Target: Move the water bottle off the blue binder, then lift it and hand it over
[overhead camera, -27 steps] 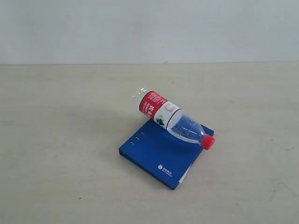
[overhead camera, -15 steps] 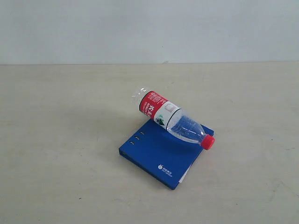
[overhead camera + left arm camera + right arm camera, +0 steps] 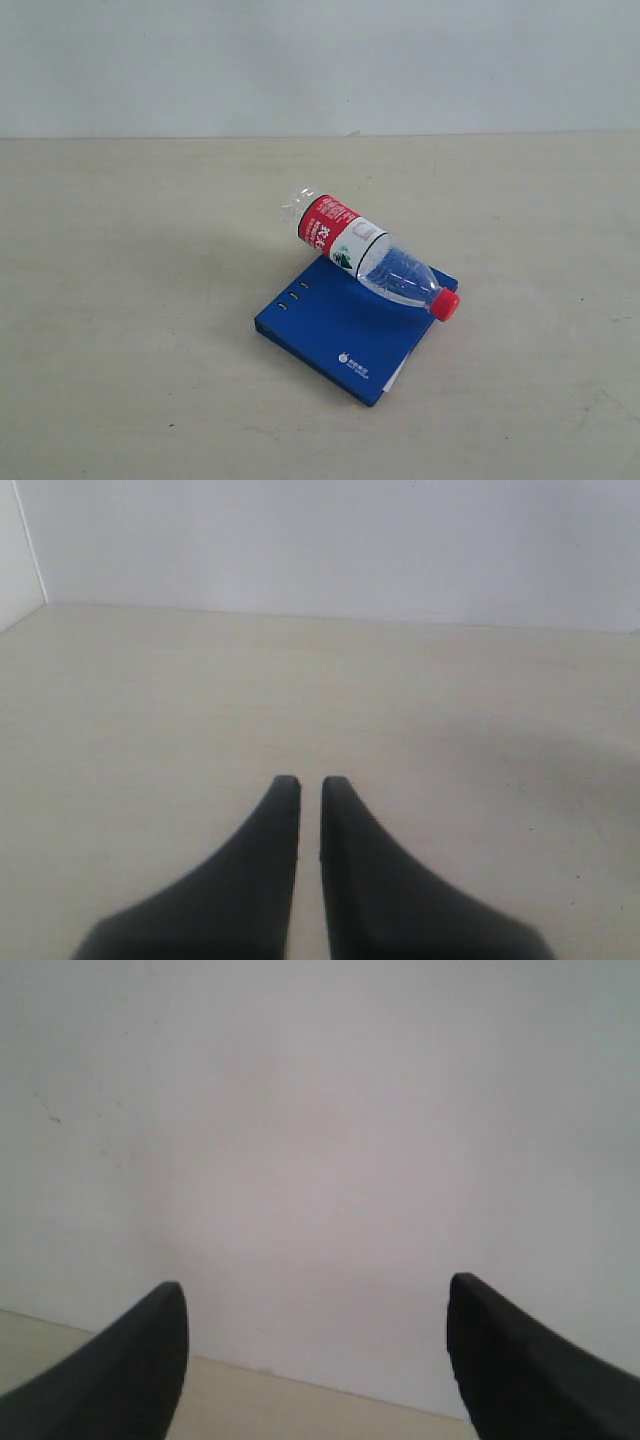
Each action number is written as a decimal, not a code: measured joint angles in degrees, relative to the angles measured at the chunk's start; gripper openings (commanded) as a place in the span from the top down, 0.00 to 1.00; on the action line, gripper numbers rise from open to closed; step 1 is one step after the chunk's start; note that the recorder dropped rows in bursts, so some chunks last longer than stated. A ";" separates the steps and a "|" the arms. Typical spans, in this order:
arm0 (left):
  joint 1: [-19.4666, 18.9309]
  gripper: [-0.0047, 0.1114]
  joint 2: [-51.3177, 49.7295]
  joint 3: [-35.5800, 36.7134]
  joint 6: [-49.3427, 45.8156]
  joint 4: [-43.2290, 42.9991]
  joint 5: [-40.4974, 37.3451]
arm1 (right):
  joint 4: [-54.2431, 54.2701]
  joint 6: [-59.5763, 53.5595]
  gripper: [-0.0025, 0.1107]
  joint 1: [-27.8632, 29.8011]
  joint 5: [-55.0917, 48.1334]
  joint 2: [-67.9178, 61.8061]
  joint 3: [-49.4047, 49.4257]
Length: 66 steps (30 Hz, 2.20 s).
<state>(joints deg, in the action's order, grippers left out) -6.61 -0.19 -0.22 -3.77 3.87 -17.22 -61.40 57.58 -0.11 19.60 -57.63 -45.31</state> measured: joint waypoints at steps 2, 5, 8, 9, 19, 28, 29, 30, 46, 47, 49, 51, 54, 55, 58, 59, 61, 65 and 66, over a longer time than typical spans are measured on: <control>0.00 0.89 0.00 0.00 0.00 0.00 0.00 | -2.06 -1.08 0.39 0.00 -3.37 -3.82 -2.98; 0.00 0.89 0.00 0.00 0.00 0.00 0.00 | -6.47 -2.85 0.39 0.00 -11.85 -9.02 -6.72; 0.00 0.89 0.00 0.00 0.00 0.00 0.00 | -8.74 -6.40 0.39 -1.98 -24.91 -12.70 -8.40; 0.00 0.89 0.00 0.00 0.00 0.00 0.00 | -8.63 -8.05 0.39 -3.00 -29.71 -14.00 -8.84; 0.00 0.89 0.00 0.00 0.00 0.00 0.00 | 34.30 -49.80 0.39 -14.28 -54.96 -23.80 -19.05; 0.00 0.89 0.00 0.00 0.00 0.00 0.00 | 69.25 -83.63 0.39 -25.80 -57.38 -29.10 -21.29; 0.00 0.89 0.00 0.00 0.00 0.00 0.00 | 69.49 -83.94 0.39 -27.29 -57.28 -30.54 -21.91; 0.00 0.89 0.00 0.00 0.00 0.00 0.00 | 69.49 -83.94 0.39 -28.65 -57.28 -32.12 -22.63; 0.00 0.89 0.00 0.00 0.00 0.00 0.00 | 56.02 -70.41 0.27 -33.48 -52.85 -49.59 -31.07; 0.00 0.89 0.00 0.00 0.00 0.00 0.00 | 54.75 -69.46 0.22 -33.48 -51.79 -50.16 -31.07; 0.00 0.89 0.00 0.00 0.00 0.00 0.00 | 51.93 -67.08 0.15 -33.48 -49.84 -51.38 -31.07; 0.00 0.89 0.00 0.00 0.00 0.00 0.00 | 49.90 -65.91 0.13 -33.48 -49.17 -52.57 -31.07; 0.00 0.89 0.00 0.00 0.00 0.00 0.00 | 48.58 -65.26 0.13 -33.48 -48.87 -54.22 -31.07; 0.00 0.89 0.00 0.00 0.00 0.00 0.00 | 48.32 -65.12 0.13 -33.48 -48.52 -54.71 -31.07; 0.00 0.89 0.00 0.00 0.00 0.00 0.00 | 48.10 -64.28 0.13 -33.48 -47.28 -56.15 -31.10; 0.00 0.89 0.00 0.00 0.00 0.00 0.00 | 48.10 -63.91 0.13 -33.48 -46.74 -56.56 -31.10; 0.00 0.89 0.00 0.00 0.00 0.00 0.00 | 48.02 -63.06 0.13 -33.48 -45.36 -57.47 -31.10; 0.00 0.89 0.00 0.00 0.00 0.00 0.00 | 47.88 -62.92 0.13 -33.52 -42.65 -58.90 -31.10; 0.00 0.89 0.00 0.00 0.00 0.00 0.00 | 47.88 -62.92 0.13 -33.52 -42.41 -59.00 -31.10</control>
<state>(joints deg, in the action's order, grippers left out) -6.61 -0.19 -0.22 -3.77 3.87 -17.22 -13.51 -5.34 -33.63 -22.81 -116.63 -76.42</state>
